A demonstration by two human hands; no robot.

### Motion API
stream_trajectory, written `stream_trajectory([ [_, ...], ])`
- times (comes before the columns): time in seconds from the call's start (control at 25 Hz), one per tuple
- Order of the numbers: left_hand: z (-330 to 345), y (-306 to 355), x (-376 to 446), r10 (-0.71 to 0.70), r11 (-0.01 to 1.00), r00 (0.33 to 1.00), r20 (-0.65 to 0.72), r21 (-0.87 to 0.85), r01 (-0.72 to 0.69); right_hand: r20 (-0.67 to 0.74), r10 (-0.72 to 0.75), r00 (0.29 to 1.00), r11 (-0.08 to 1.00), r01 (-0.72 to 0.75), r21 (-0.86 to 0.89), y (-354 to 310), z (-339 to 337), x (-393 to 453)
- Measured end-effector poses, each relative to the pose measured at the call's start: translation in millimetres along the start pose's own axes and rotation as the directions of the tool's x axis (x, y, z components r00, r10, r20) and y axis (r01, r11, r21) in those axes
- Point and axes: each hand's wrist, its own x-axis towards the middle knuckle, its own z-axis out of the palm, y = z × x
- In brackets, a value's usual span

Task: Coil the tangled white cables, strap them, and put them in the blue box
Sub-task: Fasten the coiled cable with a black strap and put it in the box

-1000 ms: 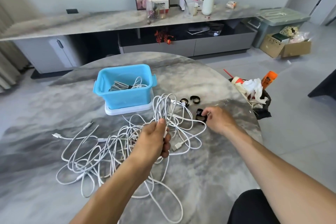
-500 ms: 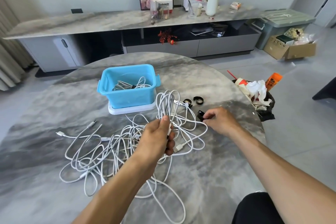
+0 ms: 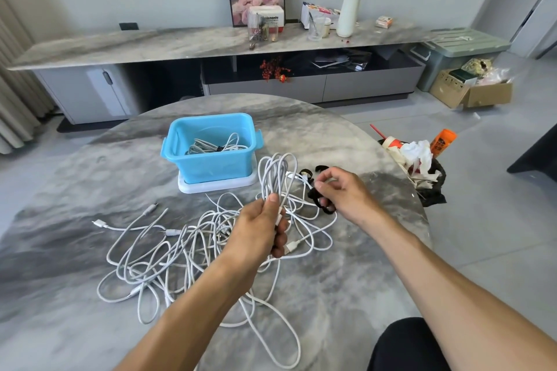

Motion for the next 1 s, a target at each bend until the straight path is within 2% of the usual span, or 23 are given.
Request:
stream_trajectory([
  [0.12,1,2,-1,0.003,1.0,1.0,-0.012,-0.017,-0.003,0.026,0.031,0.999,0.996,-0.033,0.08,-16,4,-9],
  [0.24,2,2,-1,0.007,1.0,1.0,-0.025,-0.027,-0.008,0.024,0.084,0.996,0.949,-0.088,0.304,-43,10,-19],
  [0.4,3,2,-1,0.023,0.999,0.999,-0.048,-0.035,-0.025,0.191,0.079,0.978,0.871,-0.161,0.464,-69,15,-36],
  [0.56,2,3,-1,0.027,0.997,0.997,-0.069,-0.073,-0.032,0.263,0.073,0.962,0.83,-0.205,0.519,-73,15,-41],
  [0.76,-2,2,4,0.012,0.994,0.995,-0.098,-0.111,-0.023,0.291,0.062,0.955,0.819,-0.216,0.532,-69,9,-40],
  [1.0,-2,3,6,-0.008,0.992,0.993,-0.115,-0.124,-0.007,0.291,0.079,0.954,0.743,-0.251,0.621,-70,16,-38],
])
